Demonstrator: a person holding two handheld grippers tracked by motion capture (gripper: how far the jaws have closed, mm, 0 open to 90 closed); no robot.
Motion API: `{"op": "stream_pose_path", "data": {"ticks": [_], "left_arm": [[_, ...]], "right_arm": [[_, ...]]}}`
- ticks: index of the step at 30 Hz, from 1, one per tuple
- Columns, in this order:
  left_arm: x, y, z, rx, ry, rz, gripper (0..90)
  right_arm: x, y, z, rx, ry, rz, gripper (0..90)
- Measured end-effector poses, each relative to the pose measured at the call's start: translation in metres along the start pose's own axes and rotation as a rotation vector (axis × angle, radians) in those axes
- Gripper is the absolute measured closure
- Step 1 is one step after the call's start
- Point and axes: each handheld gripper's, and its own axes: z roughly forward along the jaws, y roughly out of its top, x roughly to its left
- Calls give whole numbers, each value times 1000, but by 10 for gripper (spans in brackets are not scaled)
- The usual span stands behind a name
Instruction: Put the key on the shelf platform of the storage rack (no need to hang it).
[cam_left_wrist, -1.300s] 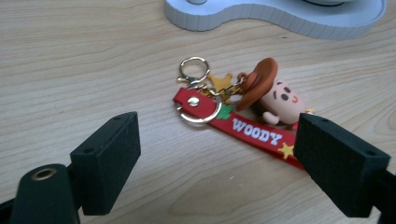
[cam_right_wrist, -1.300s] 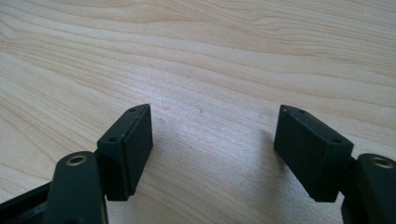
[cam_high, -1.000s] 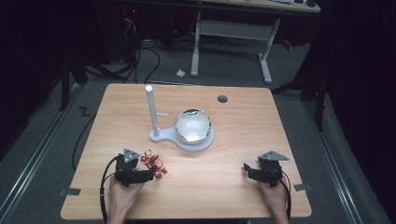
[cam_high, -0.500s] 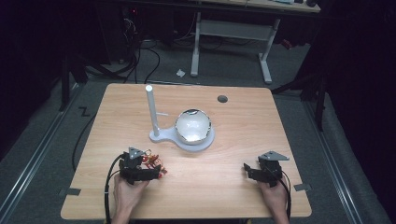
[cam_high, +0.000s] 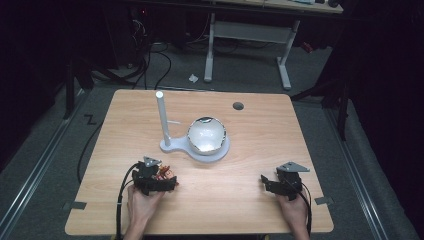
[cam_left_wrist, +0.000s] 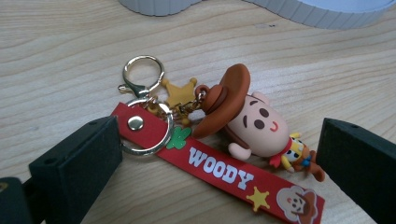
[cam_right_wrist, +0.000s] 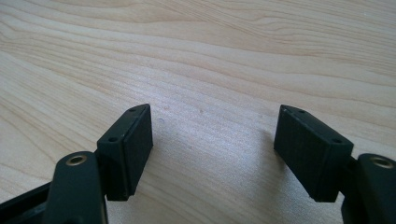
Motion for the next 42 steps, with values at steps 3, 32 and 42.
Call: {"op": "stream_pose_path", "data": {"ticks": [3, 32, 42], "left_arm": [[0, 1, 2, -9, -3, -3, 32], [-12, 8, 2, -13, 57, 120, 471], [-5, 10, -12, -60, 28, 110, 477]], "right_arm": [[0, 0, 0, 0, 0, 2, 284], [0, 0, 0, 0, 0, 2, 284], [0, 0, 0, 0, 0, 2, 283]]}}
